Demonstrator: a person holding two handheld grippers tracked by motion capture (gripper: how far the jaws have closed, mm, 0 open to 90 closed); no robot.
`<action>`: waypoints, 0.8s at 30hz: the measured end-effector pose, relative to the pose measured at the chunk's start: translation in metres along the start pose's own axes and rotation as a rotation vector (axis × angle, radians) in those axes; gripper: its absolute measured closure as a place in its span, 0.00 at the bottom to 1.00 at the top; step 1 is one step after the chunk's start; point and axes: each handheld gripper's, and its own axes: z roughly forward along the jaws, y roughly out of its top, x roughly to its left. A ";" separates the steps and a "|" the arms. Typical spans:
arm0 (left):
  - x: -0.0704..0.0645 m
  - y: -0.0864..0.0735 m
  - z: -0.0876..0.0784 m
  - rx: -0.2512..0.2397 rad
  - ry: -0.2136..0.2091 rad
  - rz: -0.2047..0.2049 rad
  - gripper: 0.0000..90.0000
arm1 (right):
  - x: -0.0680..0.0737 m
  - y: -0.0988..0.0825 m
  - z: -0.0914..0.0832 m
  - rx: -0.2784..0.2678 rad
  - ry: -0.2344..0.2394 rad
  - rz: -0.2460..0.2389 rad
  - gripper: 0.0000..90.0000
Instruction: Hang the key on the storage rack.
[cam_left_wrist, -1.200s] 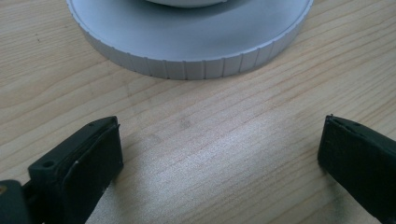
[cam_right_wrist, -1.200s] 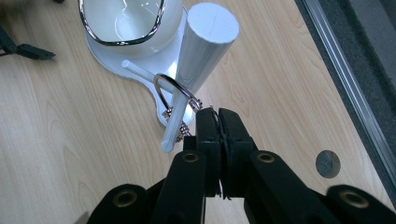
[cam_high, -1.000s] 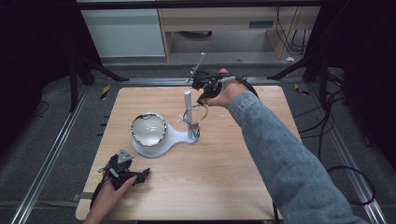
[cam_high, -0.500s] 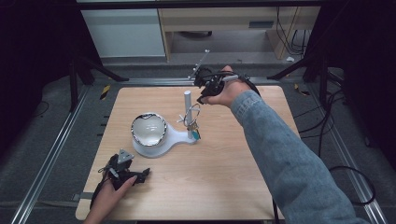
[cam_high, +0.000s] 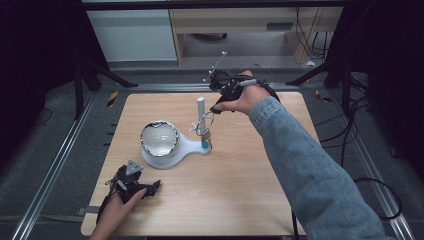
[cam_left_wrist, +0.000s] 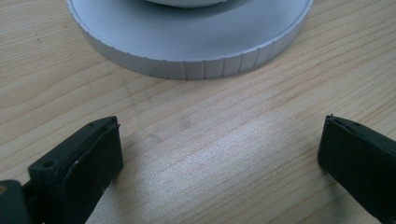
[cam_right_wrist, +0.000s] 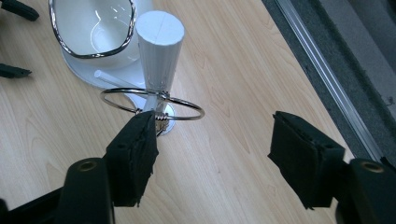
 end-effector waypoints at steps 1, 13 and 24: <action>0.000 0.000 0.000 0.000 0.000 0.000 0.00 | -0.001 0.000 0.000 0.001 -0.002 -0.001 0.30; 0.000 0.000 0.000 0.000 0.000 0.000 0.00 | -0.001 -0.008 -0.008 -0.027 -0.039 0.000 0.12; 0.000 0.000 0.000 0.000 0.000 0.000 0.00 | -0.002 -0.015 -0.011 -0.027 -0.045 0.000 0.07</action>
